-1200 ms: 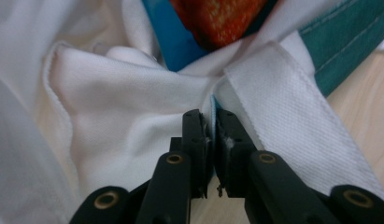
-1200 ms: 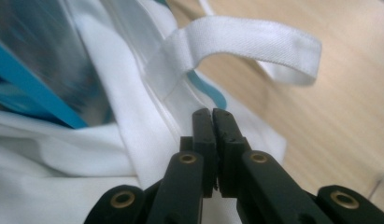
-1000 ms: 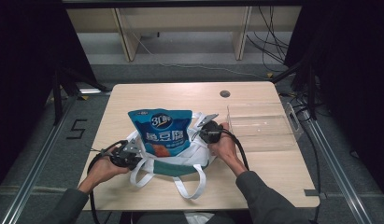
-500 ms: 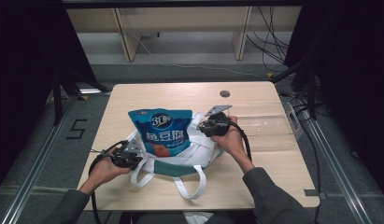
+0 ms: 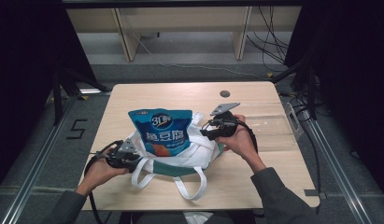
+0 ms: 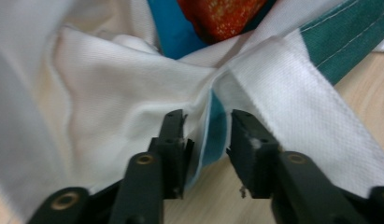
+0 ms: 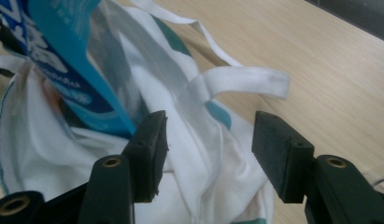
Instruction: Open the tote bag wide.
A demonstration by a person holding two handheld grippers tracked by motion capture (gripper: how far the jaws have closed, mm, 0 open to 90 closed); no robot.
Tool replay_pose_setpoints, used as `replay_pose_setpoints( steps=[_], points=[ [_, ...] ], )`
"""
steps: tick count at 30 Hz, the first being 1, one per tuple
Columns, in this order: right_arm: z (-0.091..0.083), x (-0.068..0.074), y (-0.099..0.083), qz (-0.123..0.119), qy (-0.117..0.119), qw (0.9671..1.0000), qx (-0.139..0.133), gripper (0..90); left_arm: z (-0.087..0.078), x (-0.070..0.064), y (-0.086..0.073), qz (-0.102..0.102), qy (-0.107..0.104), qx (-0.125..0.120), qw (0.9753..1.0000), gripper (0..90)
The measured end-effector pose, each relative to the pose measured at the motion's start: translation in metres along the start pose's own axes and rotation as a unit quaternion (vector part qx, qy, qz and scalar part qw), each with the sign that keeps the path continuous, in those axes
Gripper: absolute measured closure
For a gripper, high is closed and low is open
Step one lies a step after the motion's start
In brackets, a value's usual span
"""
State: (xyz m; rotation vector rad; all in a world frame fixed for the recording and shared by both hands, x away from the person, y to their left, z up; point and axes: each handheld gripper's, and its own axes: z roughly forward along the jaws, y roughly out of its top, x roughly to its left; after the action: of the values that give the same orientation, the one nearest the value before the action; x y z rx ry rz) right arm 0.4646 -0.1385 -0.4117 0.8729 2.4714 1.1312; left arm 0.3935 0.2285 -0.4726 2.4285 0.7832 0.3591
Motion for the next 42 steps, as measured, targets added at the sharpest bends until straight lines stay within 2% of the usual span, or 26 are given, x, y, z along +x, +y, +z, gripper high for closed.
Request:
replay_pose_setpoints(
  steps=[3, 4, 6, 7, 9, 10, 12, 13, 15, 16, 18, 19, 21, 22, 24, 27, 30, 31, 32, 33, 35, 36, 39, 40, 41, 42],
  points=[
    [-0.006, 0.002, 0.000, 0.000, 0.004, 0.9999, 0.013, 44.4, -0.010, -0.003, 0.001, -0.005, 0.008, -0.012, 0.9999, 57.5],
    [-0.006, 0.004, 0.000, 0.008, 0.003, 0.9999, 0.006, 44.1, -0.012, -0.006, 0.000, -0.014, 0.014, -0.027, 0.9994, 55.8],
    [-0.012, 0.003, 0.000, 0.006, 0.004, 0.9999, 0.009, 43.1, -0.021, -0.009, 0.000, -0.018, 0.017, -0.036, 0.9991, 50.7],
    [-0.013, 0.005, 0.000, 0.014, 0.007, 0.9998, 0.008, 42.8, -0.024, -0.010, 0.000, -0.018, 0.020, -0.039, 0.9989, 49.9],
    [-0.012, 0.005, -0.001, 0.013, 0.001, 0.9999, -0.002, 42.4, -0.028, -0.010, -0.001, -0.020, 0.023, -0.039, 0.9988, 47.3],
    [-0.015, 0.004, -0.001, 0.006, 0.004, 0.9999, 0.011, 42.3, -0.034, -0.012, -0.003, -0.034, 0.030, -0.045, 0.9980, 45.8],
    [-0.016, 0.003, -0.001, -0.001, 0.006, 0.9999, 0.008, 42.4, -0.038, -0.012, -0.004, -0.034, 0.032, -0.049, 0.9977, 44.8],
    [-0.017, 0.004, -0.002, 0.007, 0.003, 0.9999, 0.010, 42.3, -0.042, -0.013, -0.005, -0.034, 0.032, -0.052, 0.9976, 43.0],
    [-0.017, 0.005, -0.002, 0.007, 0.001, 1.0000, 0.003, 42.0, -0.047, -0.016, -0.007, -0.047, 0.030, -0.060, 0.9966, 40.6],
    [-0.020, 0.003, -0.001, 0.005, 0.004, 0.9999, 0.010, 41.8, -0.048, -0.019, -0.008, -0.062, 0.029, -0.067, 0.9954, 39.6],
    [-0.021, 0.003, 0.000, 0.013, 0.001, 0.9999, 0.002, 41.2, -0.053, -0.021, -0.010, -0.054, 0.031, -0.069, 0.9957, 36.8],
    [-0.024, 0.002, 0.001, 0.012, 0.005, 0.9998, 0.012, 40.9, -0.053, -0.025, -0.012, -0.072, 0.030, -0.079, 0.9938, 35.6],
    [-0.024, 0.003, 0.001, 0.017, 0.003, 0.9998, 0.002, 40.8, -0.057, -0.027, -0.014, -0.067, 0.031, -0.076, 0.9944, 33.0],
    [-0.024, 0.002, 0.001, 0.013, 0.001, 0.9999, -0.002, 40.6, -0.058, -0.030, -0.015, -0.075, 0.030, -0.080, 0.9935, 33.0],
    [-0.024, 0.002, 0.000, 0.012, 0.002, 0.9999, -0.002, 40.3, -0.061, -0.035, -0.017, -0.076, 0.033, -0.082, 0.9931, 32.6],
    [-0.024, 0.002, 0.000, 0.010, 0.007, 0.9999, 0.010, 40.1, -0.066, -0.046, -0.019, -0.087, 0.033, -0.094, 0.9912, 31.2],
    [-0.024, 0.001, 0.001, -0.001, 0.010, 0.9998, 0.017, 40.1, -0.068, -0.050, -0.020, -0.086, 0.037, -0.089, 0.9916, 30.5],
    [-0.025, 0.002, 0.000, 0.010, 0.009, 0.9997, 0.020, 40.1, -0.068, -0.055, -0.021, -0.095, 0.030, -0.094, 0.9905, 30.5],
    [-0.025, 0.002, 0.000, 0.013, 0.011, 0.9996, 0.023, 40.1, -0.069, -0.057, -0.022, -0.094, 0.027, -0.092, 0.9909, 30.3],
    [-0.025, 0.003, 0.000, 0.016, 0.013, 0.9995, 0.024, 40.1, -0.067, -0.061, -0.022, -0.104, 0.029, -0.099, 0.9893, 29.5],
    [-0.025, 0.004, 0.000, 0.015, 0.017, 0.9995, 0.022, 40.2, -0.068, -0.065, -0.024, -0.091, 0.026, -0.080, 0.9922, 29.3],
    [-0.025, 0.003, 0.001, 0.002, 0.021, 0.9995, 0.023, 40.1, -0.067, -0.067, -0.025, -0.091, 0.028, -0.078, 0.9924, 27.8],
    [-0.026, 0.004, 0.003, 0.006, 0.018, 0.9997, 0.014, 39.6, -0.066, -0.072, -0.026, -0.086, 0.030, -0.065, 0.9937, 27.1],
    [-0.026, 0.004, 0.003, 0.006, 0.018, 0.9997, 0.014, 39.6, -0.063, -0.075, -0.027, -0.094, 0.034, -0.080, 0.9917, 27.1],
    [-0.028, 0.005, 0.004, 0.006, 0.025, 0.9994, 0.022, 39.5, -0.063, -0.075, -0.027, -0.096, 0.038, -0.081, 0.9914, 27.1],
    [-0.029, 0.006, 0.005, 0.003, 0.025, 0.9995, 0.019, 39.3, -0.063, -0.074, -0.028, -0.087, 0.040, -0.070, 0.9930, 27.0]
  ],
)
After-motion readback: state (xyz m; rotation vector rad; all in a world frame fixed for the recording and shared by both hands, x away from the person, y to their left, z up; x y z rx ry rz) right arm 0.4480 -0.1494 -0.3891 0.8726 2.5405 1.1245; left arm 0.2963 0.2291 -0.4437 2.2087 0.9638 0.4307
